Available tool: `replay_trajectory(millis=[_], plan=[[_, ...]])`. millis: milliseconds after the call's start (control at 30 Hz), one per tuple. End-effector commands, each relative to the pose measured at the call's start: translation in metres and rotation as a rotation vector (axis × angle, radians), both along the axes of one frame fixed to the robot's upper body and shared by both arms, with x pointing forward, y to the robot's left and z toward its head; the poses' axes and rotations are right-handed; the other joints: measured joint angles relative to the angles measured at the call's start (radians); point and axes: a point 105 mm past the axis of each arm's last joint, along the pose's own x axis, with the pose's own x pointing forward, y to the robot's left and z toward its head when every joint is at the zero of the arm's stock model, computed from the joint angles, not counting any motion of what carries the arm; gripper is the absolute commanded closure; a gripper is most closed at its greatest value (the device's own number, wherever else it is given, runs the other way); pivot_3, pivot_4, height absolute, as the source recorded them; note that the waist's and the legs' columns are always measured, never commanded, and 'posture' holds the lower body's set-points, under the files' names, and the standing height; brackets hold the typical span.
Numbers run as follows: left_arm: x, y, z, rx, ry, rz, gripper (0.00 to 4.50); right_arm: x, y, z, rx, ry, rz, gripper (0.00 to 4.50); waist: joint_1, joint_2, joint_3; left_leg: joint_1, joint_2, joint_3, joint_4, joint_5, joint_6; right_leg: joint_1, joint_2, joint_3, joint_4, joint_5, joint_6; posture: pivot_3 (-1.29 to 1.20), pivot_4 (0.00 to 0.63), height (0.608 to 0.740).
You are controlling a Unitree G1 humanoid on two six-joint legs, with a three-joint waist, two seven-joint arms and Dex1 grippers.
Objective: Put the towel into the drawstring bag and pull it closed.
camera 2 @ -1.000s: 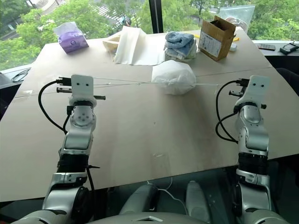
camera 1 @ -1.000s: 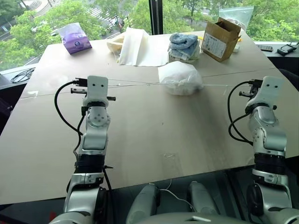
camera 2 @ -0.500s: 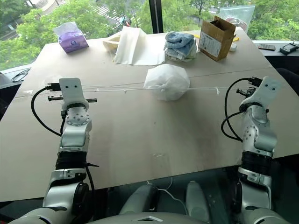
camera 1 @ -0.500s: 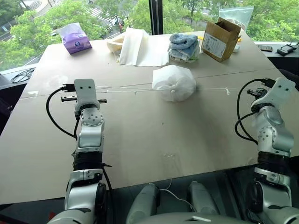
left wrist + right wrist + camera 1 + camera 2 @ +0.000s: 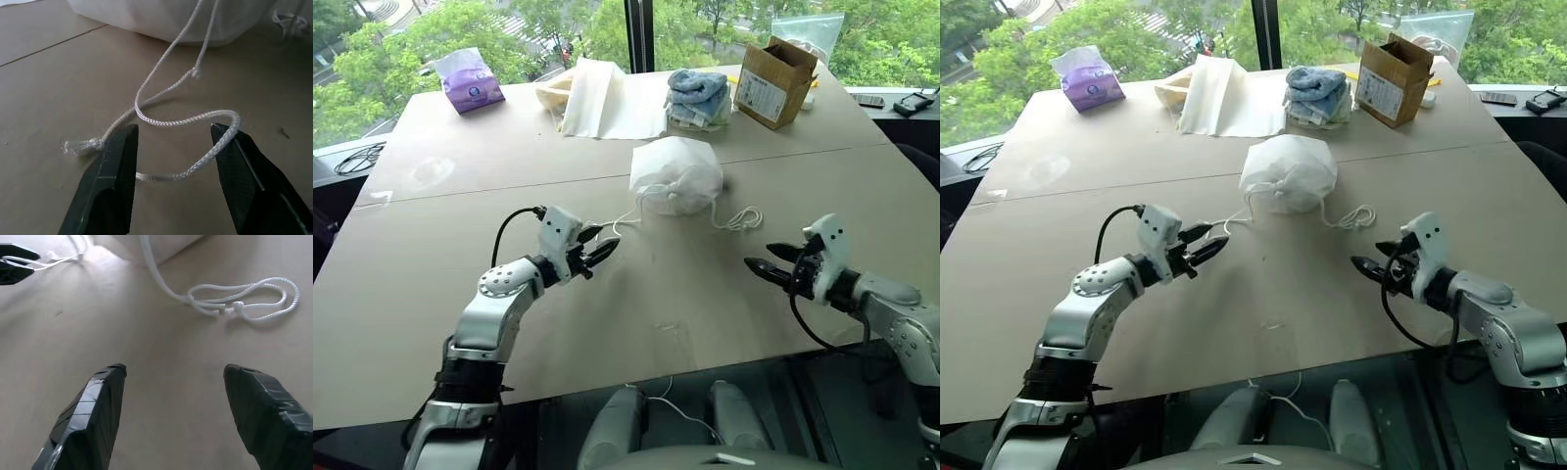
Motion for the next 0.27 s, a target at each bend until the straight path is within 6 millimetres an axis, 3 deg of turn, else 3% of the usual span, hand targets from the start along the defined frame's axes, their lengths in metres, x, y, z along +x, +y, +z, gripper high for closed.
replay_trajectory(millis=[33,267], plan=[[-0.014,0.003,0.006,0.016,0.004,-0.075,2.05,-0.006,-0.007,0.008,-0.038,-0.094,0.067,1.0,0.002,0.0,0.0,0.001,0.0,0.0,0.0,0.0,0.0,0.001,0.0,0.0,0.0,0.0,0.0,0.0,0.15,0.74],[-0.029,0.008,0.004,0.027,0.015,-0.126,2.05,-0.011,-0.028,0.0,-0.078,-0.147,0.08,1.0,0.01,-0.001,0.0,0.001,-0.001,-0.001,0.0,0.0,-0.001,0.003,-0.002,-0.001,-0.004,0.0,0.0,0.0,0.15,0.74]])
